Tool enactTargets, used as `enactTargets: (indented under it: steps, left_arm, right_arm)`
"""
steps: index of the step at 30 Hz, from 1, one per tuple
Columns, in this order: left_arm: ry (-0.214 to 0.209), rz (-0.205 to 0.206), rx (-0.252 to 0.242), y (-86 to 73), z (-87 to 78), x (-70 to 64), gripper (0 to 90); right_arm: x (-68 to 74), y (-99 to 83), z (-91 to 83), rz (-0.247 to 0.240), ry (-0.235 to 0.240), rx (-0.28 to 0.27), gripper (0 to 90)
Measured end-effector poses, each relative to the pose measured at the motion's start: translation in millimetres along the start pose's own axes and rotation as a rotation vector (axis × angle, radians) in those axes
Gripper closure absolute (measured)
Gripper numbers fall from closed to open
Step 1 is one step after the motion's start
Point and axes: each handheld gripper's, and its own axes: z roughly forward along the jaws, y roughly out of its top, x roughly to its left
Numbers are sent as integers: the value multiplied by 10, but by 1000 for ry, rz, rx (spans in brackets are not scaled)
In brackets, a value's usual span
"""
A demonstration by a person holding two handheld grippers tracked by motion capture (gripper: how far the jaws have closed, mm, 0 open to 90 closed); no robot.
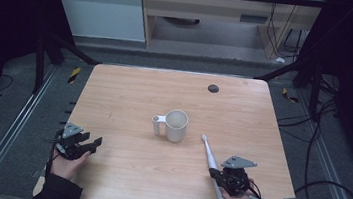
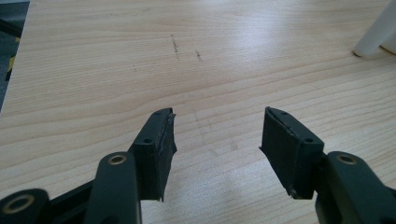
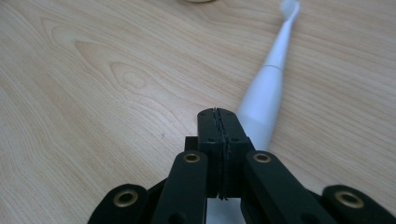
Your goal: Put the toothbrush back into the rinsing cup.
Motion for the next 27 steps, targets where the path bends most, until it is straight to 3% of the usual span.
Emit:
enactTargets:
  steps: [13, 16, 21, 27]
  left_arm:
    - [-3, 0, 5, -2, 8, -9, 431]
    - [0, 7, 9, -2, 15, -6, 429]
    - [1, 13, 12, 1, 20, -7, 428]
    - [5, 23, 16, 4, 23, -3, 426]
  right_arm:
    - [-142, -98, -212, 60, -84, -18, 873]
    - [-164, -44, -238, 69, -131, -11, 829]
    - [-211, 76, -281, 75, -163, -6, 759]
    - [-264, 190, -276, 100, -161, 42, 691]
